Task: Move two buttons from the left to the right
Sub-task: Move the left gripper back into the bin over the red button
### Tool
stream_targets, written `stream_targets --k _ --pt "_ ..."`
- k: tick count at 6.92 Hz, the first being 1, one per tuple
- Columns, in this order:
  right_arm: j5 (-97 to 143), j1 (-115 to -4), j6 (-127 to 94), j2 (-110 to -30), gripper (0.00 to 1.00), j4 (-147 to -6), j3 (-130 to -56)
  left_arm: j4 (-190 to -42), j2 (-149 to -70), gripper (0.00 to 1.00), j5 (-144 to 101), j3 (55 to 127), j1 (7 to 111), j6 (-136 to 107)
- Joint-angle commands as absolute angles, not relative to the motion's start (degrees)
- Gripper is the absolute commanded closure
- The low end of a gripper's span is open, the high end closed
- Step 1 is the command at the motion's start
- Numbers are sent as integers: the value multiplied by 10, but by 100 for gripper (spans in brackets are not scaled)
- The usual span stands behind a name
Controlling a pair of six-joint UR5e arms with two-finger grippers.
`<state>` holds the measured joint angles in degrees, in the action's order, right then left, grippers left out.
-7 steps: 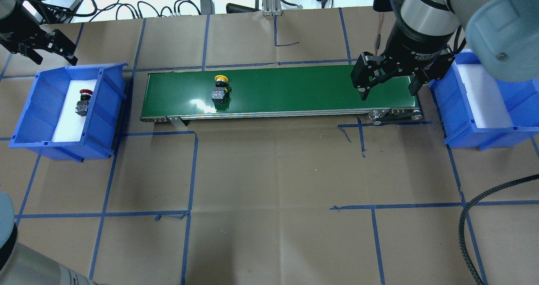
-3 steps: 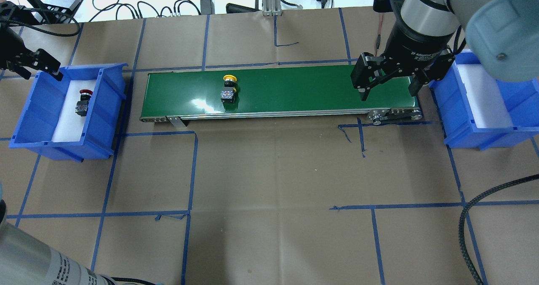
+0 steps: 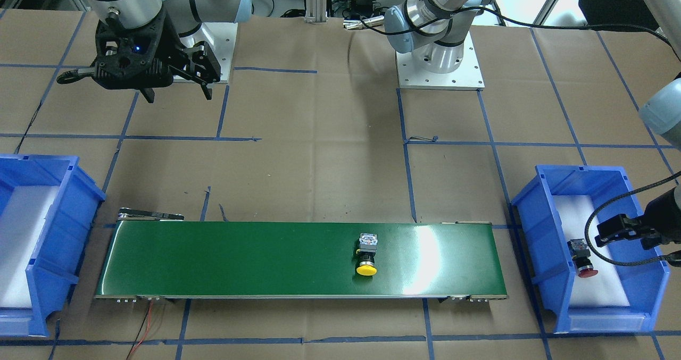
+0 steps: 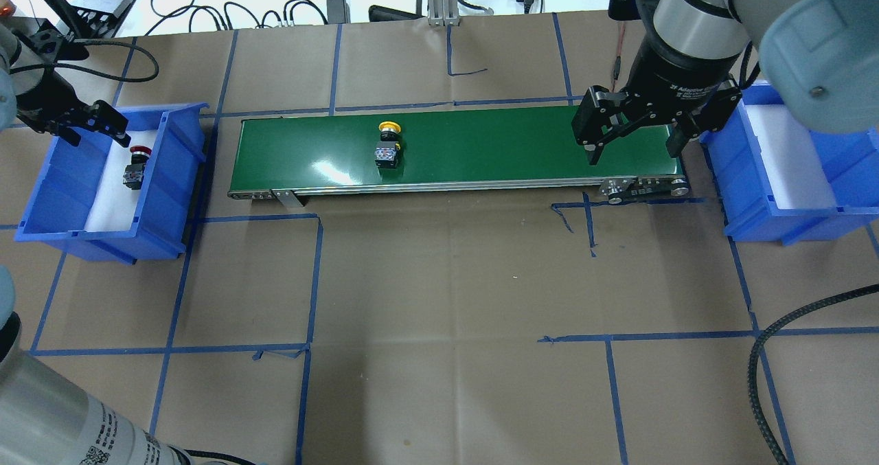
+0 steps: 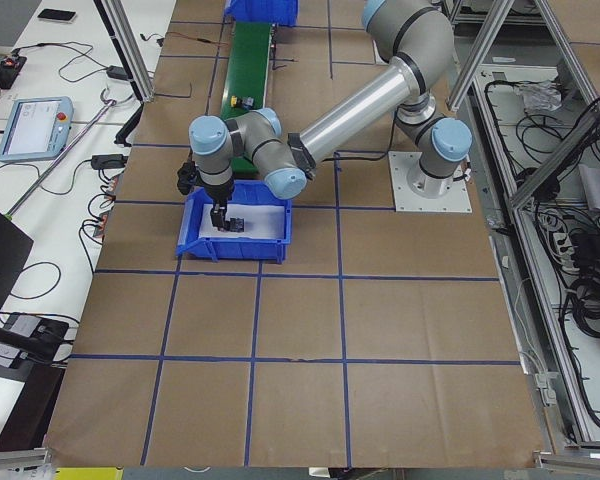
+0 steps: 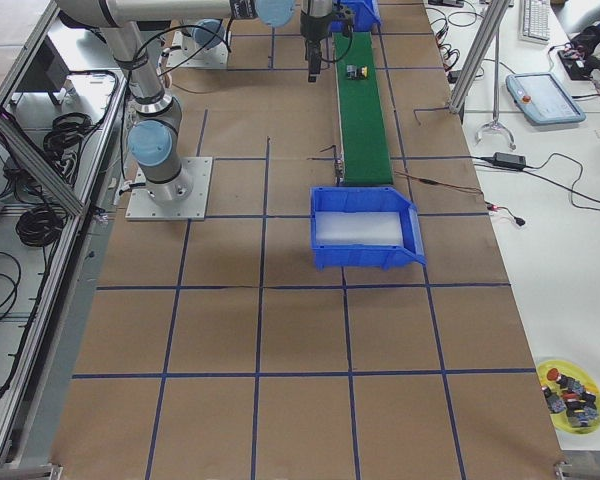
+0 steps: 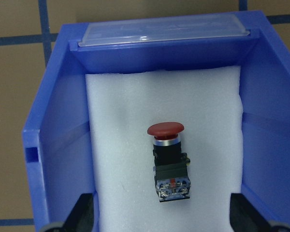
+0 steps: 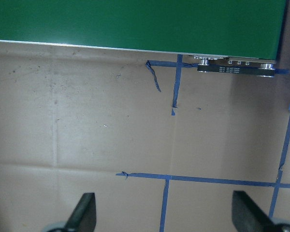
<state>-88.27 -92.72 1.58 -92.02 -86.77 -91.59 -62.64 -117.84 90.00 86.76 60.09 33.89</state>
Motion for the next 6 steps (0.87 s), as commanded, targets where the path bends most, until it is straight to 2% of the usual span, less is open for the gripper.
stream_targets --k 1,5,6 --pt "-882 -927 16 -920 0 -867 -916 -571 -1183 1 899 910 602 338" --pt "-882 -926 16 -920 0 -868 -917 -520 -1222 1 899 922 602 338" --pt "-883 -926 16 -920 0 -869 -917 -519 -1223 8 900 920 602 338"
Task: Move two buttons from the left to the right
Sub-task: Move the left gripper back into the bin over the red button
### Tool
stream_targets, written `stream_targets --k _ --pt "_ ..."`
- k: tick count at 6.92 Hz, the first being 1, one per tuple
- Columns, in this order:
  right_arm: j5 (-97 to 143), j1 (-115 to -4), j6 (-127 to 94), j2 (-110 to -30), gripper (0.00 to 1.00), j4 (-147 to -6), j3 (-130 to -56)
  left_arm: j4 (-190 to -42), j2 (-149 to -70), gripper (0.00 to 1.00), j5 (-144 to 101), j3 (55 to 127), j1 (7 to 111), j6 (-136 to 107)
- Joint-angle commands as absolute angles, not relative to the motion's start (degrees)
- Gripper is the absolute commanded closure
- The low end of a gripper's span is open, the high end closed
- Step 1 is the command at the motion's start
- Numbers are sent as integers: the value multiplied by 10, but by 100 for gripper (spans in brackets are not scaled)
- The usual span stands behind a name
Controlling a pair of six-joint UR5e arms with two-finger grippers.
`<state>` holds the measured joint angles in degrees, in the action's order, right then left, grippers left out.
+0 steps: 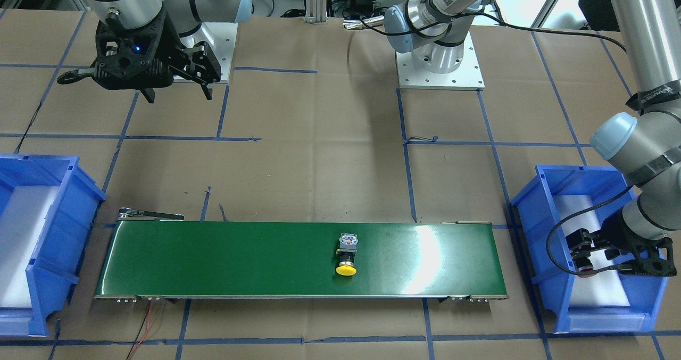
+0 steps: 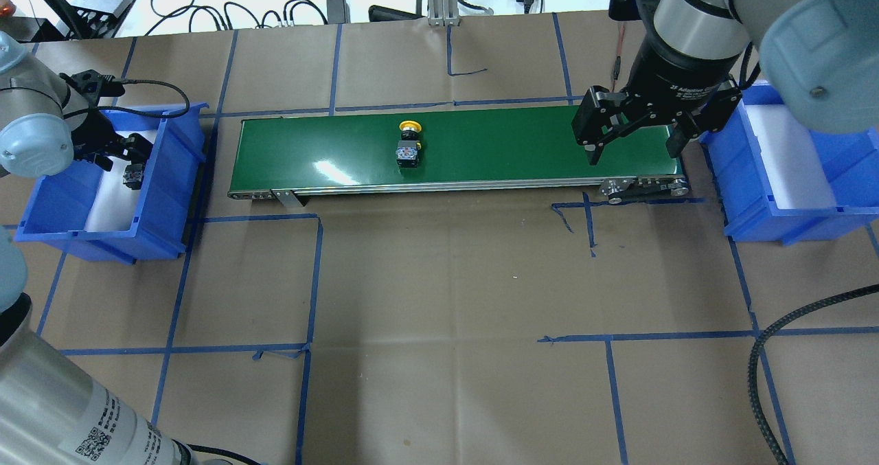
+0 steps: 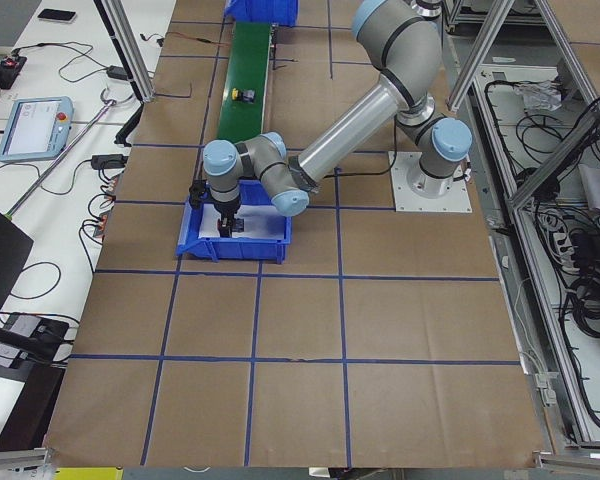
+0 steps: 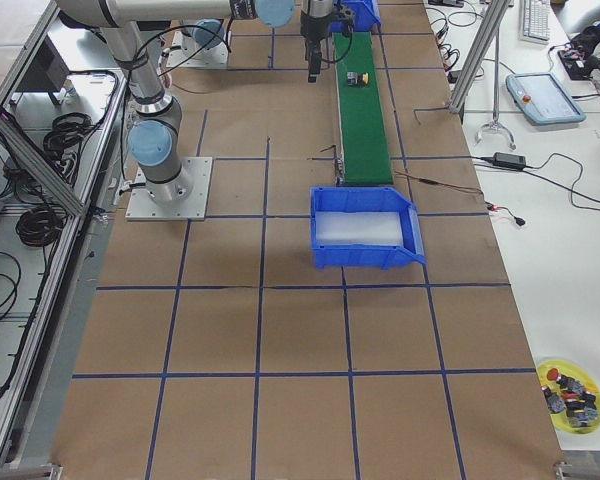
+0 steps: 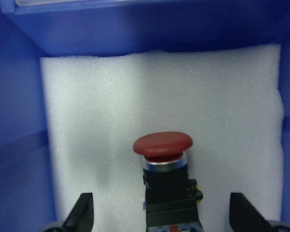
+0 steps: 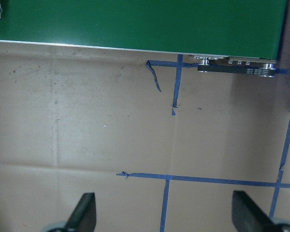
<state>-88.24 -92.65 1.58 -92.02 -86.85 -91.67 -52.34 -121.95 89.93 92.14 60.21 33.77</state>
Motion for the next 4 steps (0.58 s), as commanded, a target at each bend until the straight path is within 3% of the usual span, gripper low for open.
stream_targets --k 1,3,4 --pt "-884 -925 16 -920 0 -868 -916 -519 -1224 28 900 919 602 338" --pt "-885 -925 16 -919 0 -869 -917 -519 -1224 73 899 915 602 338" --pt "-885 -925 16 -920 0 -870 -916 -519 -1224 88 899 911 602 338"
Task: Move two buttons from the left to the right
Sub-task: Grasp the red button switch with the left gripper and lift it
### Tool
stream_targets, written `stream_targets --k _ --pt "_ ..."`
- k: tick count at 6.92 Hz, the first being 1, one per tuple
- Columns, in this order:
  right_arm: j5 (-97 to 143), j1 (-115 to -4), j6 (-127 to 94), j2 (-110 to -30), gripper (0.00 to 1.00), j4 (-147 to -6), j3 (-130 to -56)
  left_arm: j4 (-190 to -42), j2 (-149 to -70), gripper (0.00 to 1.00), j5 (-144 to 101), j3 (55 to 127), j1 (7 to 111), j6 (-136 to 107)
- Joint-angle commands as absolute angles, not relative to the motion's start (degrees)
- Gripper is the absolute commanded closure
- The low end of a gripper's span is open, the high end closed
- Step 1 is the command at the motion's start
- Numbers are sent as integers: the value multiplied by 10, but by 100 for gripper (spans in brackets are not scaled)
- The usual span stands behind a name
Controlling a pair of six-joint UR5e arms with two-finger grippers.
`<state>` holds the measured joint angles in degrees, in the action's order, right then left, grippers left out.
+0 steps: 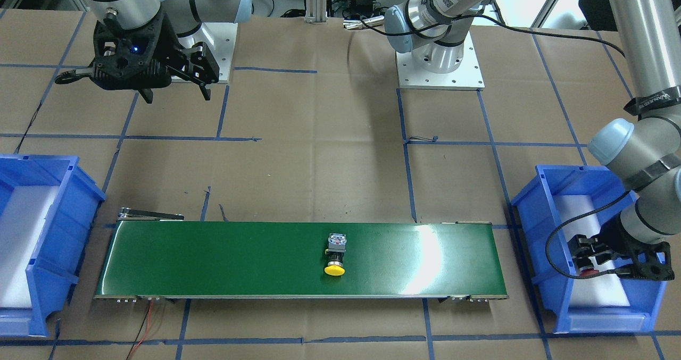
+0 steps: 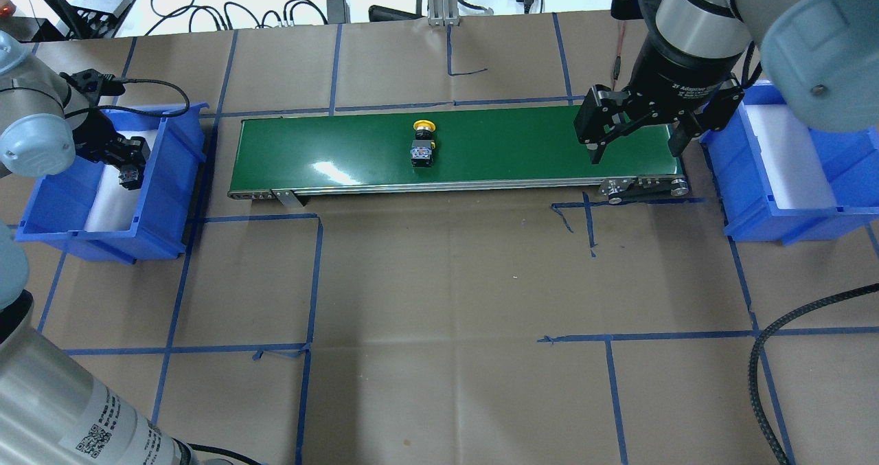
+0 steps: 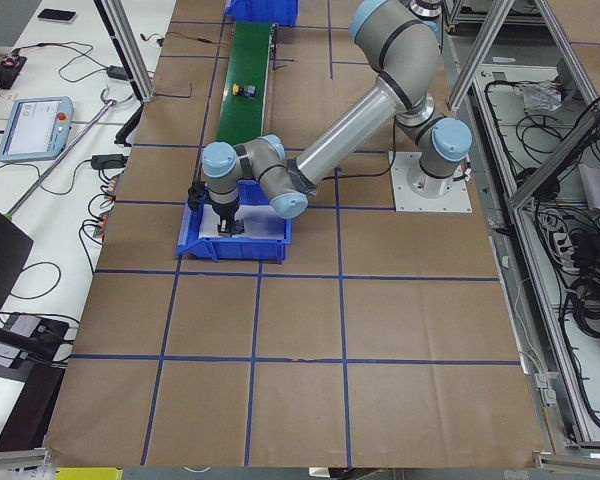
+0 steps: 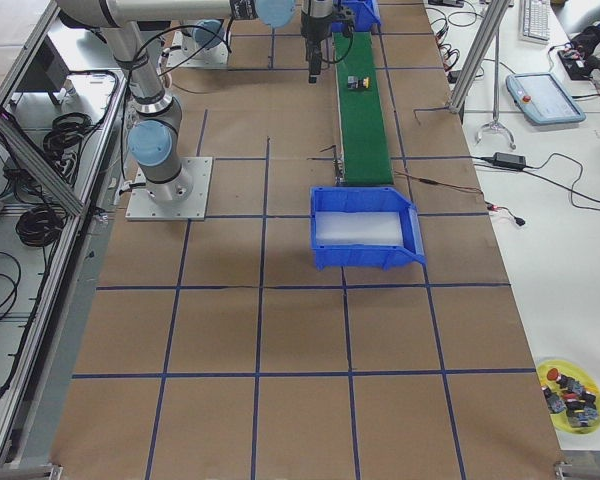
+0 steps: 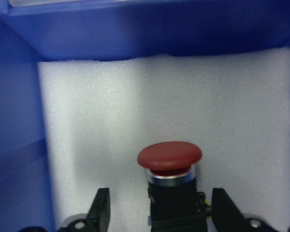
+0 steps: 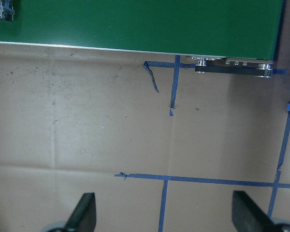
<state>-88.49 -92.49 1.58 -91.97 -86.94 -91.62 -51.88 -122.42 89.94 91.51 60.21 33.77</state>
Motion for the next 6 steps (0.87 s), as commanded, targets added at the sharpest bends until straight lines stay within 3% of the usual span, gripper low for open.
stream_targets --k 1,6 --pt "-885 -925 16 -920 0 -870 -917 -527 -1218 95 901 903 603 338" --pt "-885 -925 16 -920 0 -871 -916 -735 -1135 96 901 805 604 342"
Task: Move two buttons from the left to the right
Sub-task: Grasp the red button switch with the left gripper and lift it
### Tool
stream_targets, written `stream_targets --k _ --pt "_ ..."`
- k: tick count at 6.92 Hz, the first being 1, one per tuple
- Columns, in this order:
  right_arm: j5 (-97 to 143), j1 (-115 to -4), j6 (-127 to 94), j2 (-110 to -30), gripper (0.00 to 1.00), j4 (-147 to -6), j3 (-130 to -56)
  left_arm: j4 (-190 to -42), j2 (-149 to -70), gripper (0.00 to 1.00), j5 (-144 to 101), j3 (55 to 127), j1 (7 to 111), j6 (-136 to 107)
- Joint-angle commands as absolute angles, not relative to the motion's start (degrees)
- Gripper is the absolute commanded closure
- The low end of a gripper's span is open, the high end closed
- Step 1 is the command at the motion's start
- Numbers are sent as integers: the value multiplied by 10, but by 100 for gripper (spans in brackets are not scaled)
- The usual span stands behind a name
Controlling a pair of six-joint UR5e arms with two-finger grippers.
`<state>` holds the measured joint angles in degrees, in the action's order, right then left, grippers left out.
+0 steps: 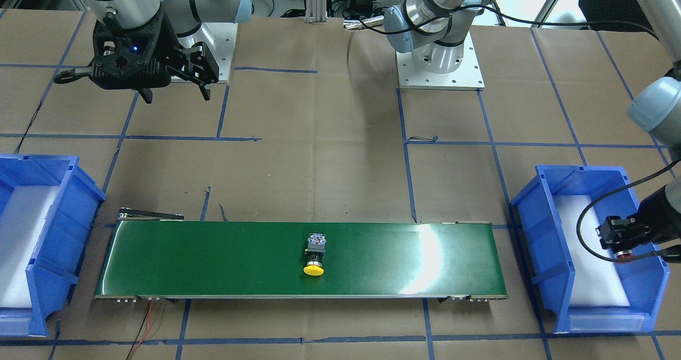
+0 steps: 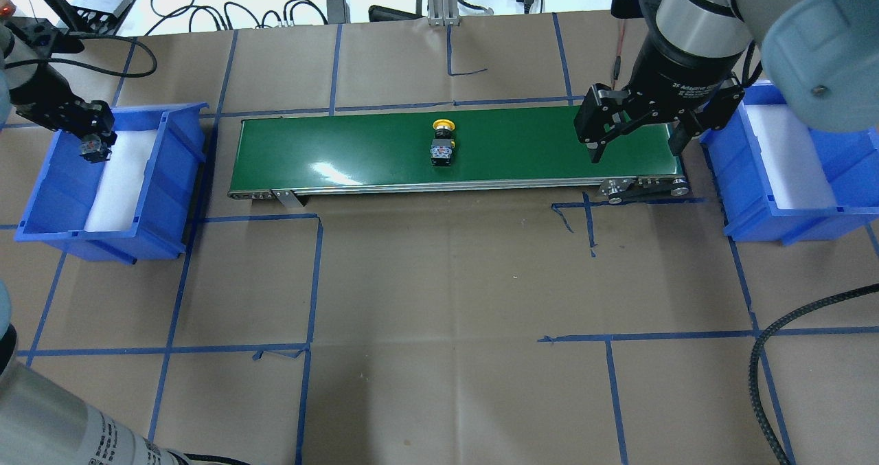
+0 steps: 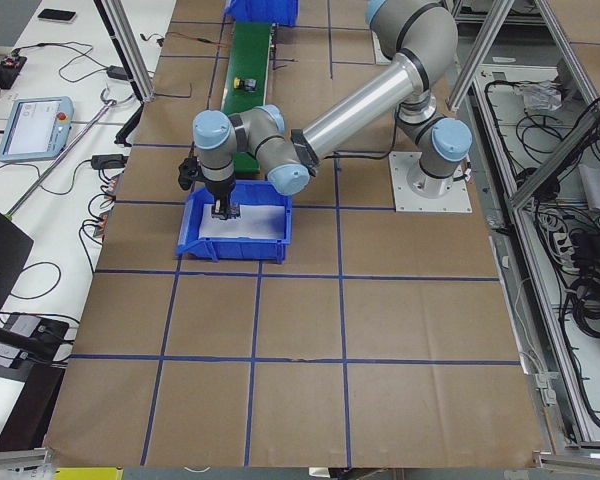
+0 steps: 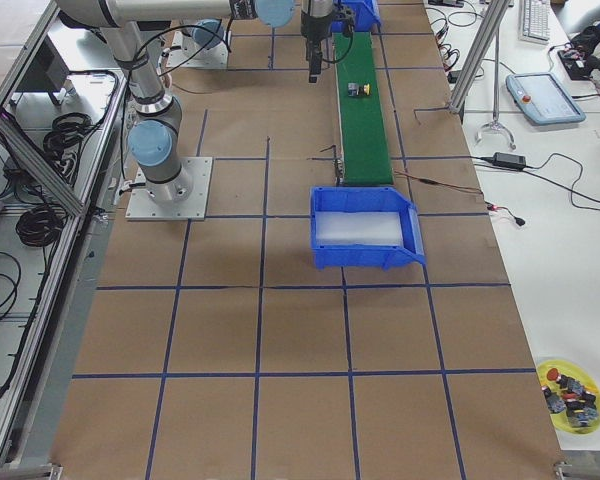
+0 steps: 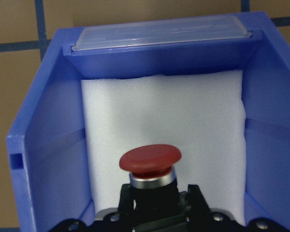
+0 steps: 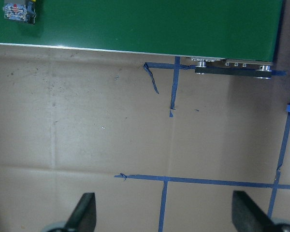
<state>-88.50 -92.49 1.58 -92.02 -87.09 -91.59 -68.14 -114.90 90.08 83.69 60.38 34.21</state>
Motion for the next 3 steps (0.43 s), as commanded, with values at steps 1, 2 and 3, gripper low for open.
stream_targets --k 1,2,3 --pt "-885 -925 16 -920 0 -876 -916 -760 -1132 96 901 790 604 341" --pt "-884 -925 17 -919 0 -882 -916 -765 -1130 96 900 788 606 339" --pt "-881 -925 16 -919 0 -903 -916 -765 -1132 96 901 788 630 331"
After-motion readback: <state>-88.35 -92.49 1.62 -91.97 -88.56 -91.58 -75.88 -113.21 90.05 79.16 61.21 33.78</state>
